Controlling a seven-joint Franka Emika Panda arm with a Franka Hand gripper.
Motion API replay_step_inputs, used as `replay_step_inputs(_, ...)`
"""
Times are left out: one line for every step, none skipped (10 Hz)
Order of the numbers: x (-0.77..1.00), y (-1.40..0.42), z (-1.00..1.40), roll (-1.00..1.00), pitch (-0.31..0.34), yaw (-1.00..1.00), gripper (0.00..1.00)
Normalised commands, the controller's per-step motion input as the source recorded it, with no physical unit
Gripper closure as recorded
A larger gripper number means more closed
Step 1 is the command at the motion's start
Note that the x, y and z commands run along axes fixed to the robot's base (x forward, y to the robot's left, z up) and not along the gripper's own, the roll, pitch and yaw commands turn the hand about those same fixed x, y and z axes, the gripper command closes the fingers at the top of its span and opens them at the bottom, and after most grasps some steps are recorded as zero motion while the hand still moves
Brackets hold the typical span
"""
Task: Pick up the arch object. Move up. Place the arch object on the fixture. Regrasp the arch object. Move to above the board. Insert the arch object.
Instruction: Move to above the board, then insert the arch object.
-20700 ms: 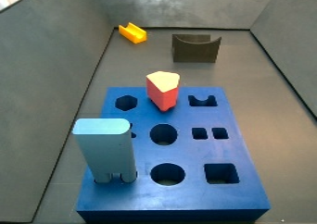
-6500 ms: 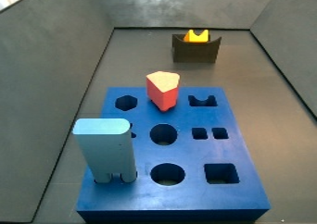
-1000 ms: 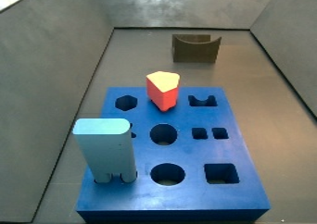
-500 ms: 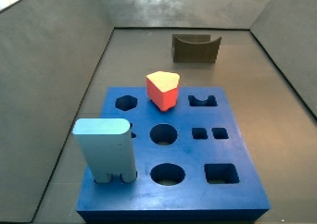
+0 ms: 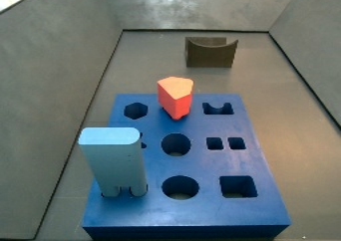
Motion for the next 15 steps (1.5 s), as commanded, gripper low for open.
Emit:
replay_step_inputs(-0.77,-1.00,0.00,-0.74,-0.177,-0.06,1.00)
replay_step_inputs(-0.68,-0.86,-0.01,-0.58,-0.159,-0.05,1.00)
replay_step_inputs(-0.38,-0.46,0.00,-0.34,-0.105,-0.02,1.00)
replay_step_inputs(-0.18,-0.22,-0.01,-0.20,-0.032,-0.02,1.00)
replay_step_inputs(0.00,0.00,0.00,-0.01,0.000,0.01,1.00)
replay_step_inputs(0.07,0.00,0.00,0.00,0.010,0.00,1.00)
replay_step_inputs(0.31,0.00,-0.26,0.00,0.000,0.13,1.00)
replay_step_inputs(0.66,0.00,-0.33,-0.16,-0.001,0.25,1.00)
replay_step_inputs(0.89,-0.07,-0.38,-0.21,0.000,0.22,1.00)
replay_step_inputs(0.96,-0.09,-0.38,-0.22,0.000,0.14,1.00)
replay_step_inputs(1.00,-0.12,-0.36,-0.21,0.000,0.00,1.00)
replay_step_inputs(1.00,-0.14,-0.33,-0.20,0.000,-0.02,1.00)
replay_step_inputs(1.00,-0.13,-0.36,-0.20,0.000,-0.06,1.00)
replay_step_inputs(1.00,-0.11,-0.48,-0.15,0.000,-0.04,1.00)
replay_step_inputs(1.00,-0.03,-0.55,0.00,0.026,-0.01,1.00)
